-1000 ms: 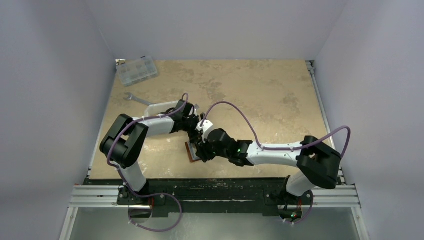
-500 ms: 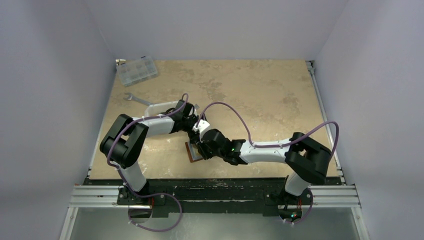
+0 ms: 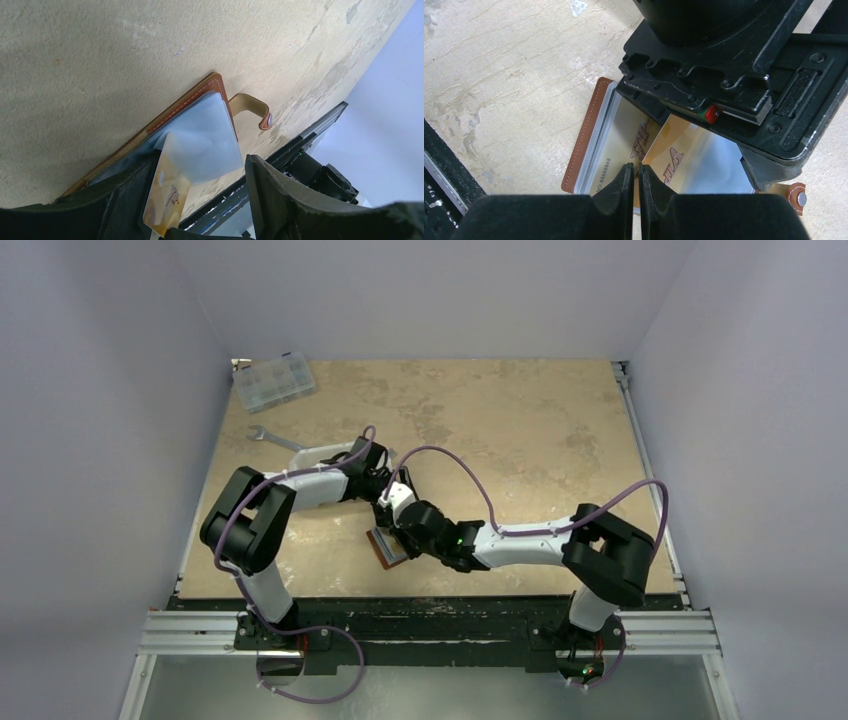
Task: Put the credit cards into the card holder
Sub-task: Insert the credit card into the card holder.
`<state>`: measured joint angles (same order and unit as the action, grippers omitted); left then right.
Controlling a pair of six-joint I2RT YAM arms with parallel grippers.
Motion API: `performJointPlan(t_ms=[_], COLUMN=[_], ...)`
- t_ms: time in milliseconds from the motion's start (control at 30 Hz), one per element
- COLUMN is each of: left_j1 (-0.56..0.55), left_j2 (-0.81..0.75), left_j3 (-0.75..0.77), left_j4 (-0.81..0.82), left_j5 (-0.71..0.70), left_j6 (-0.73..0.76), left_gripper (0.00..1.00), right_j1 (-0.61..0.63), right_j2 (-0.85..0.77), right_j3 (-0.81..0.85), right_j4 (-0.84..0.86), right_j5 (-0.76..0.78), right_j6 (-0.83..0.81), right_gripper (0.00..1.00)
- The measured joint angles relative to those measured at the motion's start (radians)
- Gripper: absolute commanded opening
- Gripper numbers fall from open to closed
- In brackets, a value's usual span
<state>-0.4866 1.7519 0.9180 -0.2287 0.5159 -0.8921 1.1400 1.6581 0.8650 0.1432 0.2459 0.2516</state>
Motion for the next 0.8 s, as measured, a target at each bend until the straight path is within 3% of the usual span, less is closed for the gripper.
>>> performJointPlan(t_ms=[467,800], left_j1=[0.006,0.028], left_j2=[0.013,0.021], left_j3=[0.043,0.1], left_j4=[-0.09,-0.267], left_j5=[0.01,0.001], left_j6=[0.1,0.197], left_gripper=[0.67,0.71], right_j1=[0.005,0.004], right_j2=[-0.003,-0.044], right_j3=[-0.055,-0.121], right_j4=[0.089,0.144], right_j5=[-0.006,-0.021], right_j6=[-0.046,-0.027], right_gripper=[0.24,0.35])
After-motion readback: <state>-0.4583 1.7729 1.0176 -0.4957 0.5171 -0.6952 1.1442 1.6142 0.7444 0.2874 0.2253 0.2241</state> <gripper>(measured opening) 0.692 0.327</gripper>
